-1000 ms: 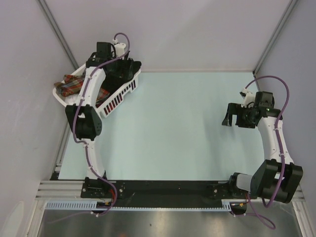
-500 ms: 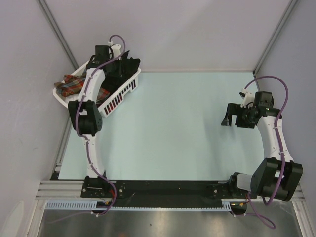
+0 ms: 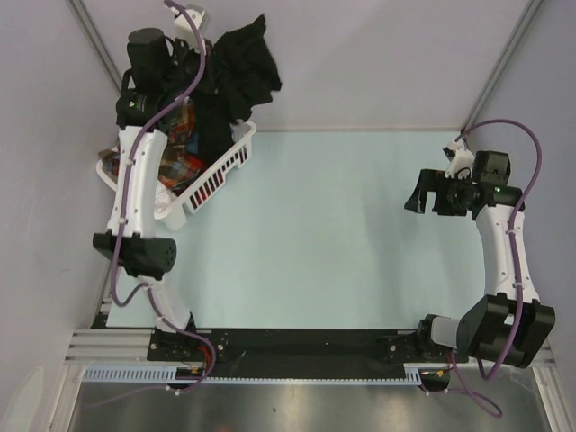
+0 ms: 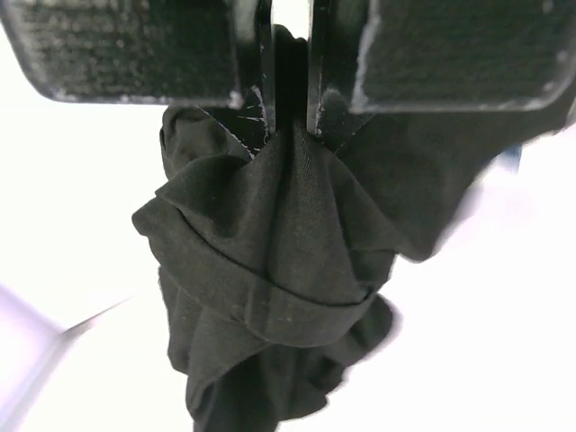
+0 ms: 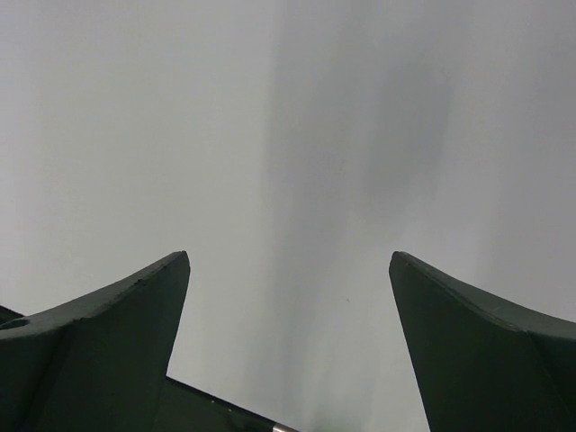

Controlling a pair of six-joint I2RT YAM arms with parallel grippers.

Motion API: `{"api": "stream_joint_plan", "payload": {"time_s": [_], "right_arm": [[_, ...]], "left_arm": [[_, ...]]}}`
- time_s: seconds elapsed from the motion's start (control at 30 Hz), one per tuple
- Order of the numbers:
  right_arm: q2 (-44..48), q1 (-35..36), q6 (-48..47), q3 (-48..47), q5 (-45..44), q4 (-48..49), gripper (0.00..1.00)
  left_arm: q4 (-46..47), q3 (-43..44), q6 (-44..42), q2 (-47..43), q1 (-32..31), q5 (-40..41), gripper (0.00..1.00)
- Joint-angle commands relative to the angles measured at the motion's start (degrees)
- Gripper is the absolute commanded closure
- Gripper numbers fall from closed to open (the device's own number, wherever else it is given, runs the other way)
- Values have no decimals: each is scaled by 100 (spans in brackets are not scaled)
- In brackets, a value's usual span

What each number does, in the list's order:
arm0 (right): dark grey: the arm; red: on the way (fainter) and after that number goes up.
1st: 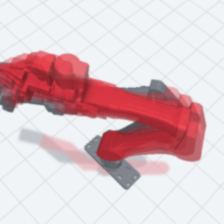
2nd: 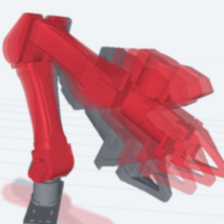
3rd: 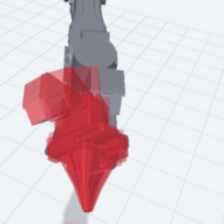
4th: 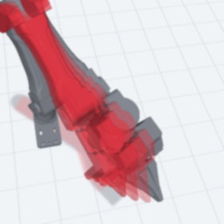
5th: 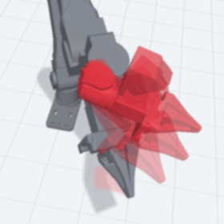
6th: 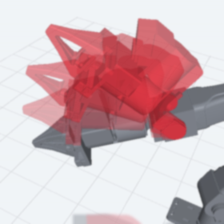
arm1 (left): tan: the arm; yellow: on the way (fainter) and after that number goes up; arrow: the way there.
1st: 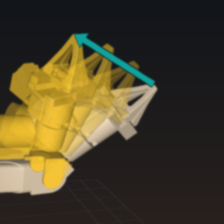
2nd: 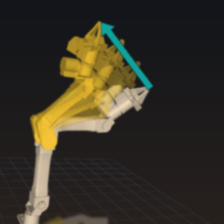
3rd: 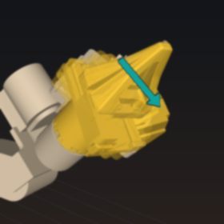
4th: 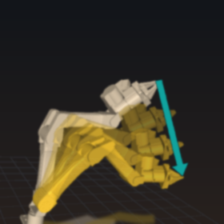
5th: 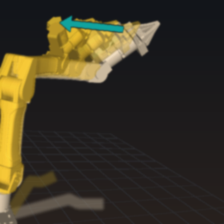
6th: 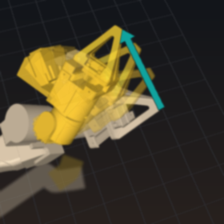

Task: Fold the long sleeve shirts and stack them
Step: Grab the shirt from the pile, then move the shirt to the center of the board

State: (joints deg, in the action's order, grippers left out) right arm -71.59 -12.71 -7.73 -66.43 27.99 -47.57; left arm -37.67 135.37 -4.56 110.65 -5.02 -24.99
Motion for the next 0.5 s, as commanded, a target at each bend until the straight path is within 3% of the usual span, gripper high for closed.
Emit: {"api": "stream_joint_plan", "payload": {"time_s": [0.0, 0.2, 0.3, 0.37, 0.4, 0.43, 0.47], "right_arm": [[-109, -21, 52, -677, 382, -33, 1], [-74, -100, 26, -889, 664, -68, 0], [-30, -196, -97, -898, 708, -147, 0], [-39, -275, -211, -941, 743, -313, 0], [-56, -380, -394, -976, 839, -410, 0], [-39, -468, -492, -1012, 883, -602, 0], [-22, -556, -606, -994, 936, -700, 0]], "left_arm": [[585, 464, 297, -1089, -1035, -585, 100], [796, 254, 772, -1450, -2152, -893, 100], [814, -562, 825, -1643, -2381, -1260, 100], [517, -1446, 545, -1845, -2294, -1394, 66], [358, -1800, 422, -1924, -2189, -1507, 39], [165, -2221, 64, -2116, -2040, -1752, 1], [164, -3183, -27, -2240, -1595, -1876, 1]]}}
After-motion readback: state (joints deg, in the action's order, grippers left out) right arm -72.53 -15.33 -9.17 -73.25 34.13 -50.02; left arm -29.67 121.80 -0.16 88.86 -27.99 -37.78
